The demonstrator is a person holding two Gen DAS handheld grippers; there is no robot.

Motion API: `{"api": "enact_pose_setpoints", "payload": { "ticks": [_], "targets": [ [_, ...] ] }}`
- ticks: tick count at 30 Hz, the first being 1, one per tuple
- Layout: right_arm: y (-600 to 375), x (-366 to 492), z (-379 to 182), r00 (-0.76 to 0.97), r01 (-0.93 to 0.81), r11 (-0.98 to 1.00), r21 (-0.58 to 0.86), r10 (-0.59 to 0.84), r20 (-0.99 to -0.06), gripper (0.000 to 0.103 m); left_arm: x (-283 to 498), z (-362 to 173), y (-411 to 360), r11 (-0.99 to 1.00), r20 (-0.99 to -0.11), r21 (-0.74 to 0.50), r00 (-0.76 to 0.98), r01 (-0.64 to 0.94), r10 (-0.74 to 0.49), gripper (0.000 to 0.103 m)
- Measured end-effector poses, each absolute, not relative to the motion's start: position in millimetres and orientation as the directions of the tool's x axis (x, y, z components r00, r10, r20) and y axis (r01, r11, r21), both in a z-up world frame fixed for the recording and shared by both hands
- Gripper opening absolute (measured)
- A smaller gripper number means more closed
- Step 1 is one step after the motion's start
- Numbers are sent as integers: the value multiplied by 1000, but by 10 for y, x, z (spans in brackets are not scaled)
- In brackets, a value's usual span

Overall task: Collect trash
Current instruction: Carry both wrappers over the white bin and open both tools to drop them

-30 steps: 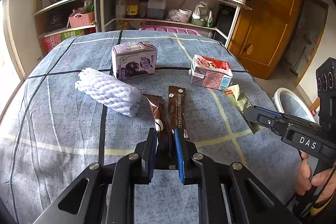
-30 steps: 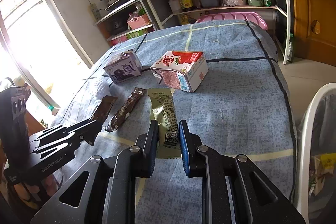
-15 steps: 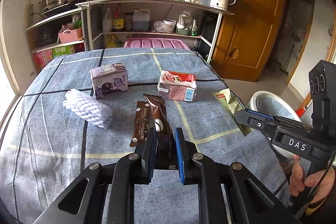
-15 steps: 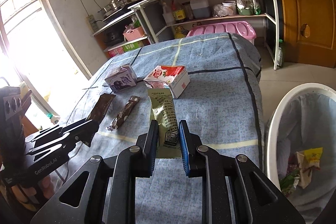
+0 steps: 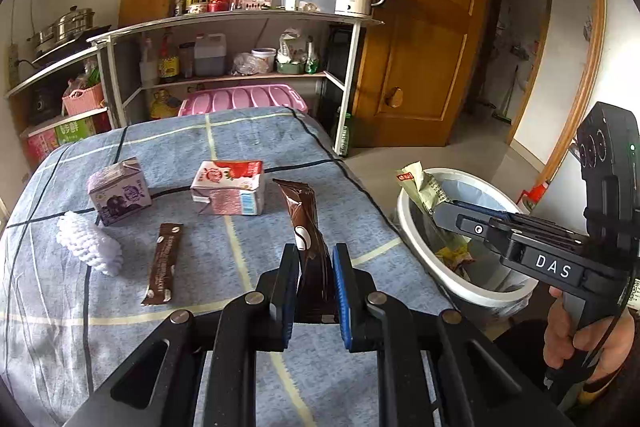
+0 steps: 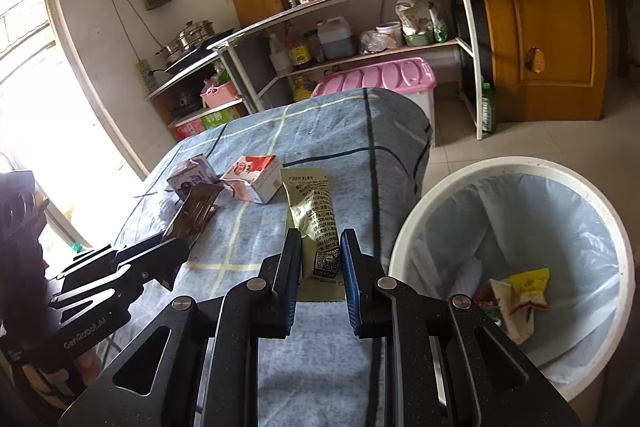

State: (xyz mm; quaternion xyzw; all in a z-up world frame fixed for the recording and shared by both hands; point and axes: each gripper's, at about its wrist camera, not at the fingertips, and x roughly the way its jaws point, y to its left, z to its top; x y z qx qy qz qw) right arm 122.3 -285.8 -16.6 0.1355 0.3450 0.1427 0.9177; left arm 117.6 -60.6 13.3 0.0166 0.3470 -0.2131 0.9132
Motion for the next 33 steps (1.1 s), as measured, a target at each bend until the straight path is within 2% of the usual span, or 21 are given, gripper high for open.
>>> {"api": "enact_pose_setpoints", "payload": {
  "ticks": [16, 33],
  "targets": [
    [-3845, 955, -205, 766, 18, 939, 343, 207, -609, 21, 1185, 85, -1705, 825, -654, -113, 583, 554, -482, 18],
    [-4338, 1029, -609, 688, 146, 961, 236, 73, -722, 21, 1216, -204, -2356, 792, -720, -80, 514, 605, -466, 18]
  ]
}}
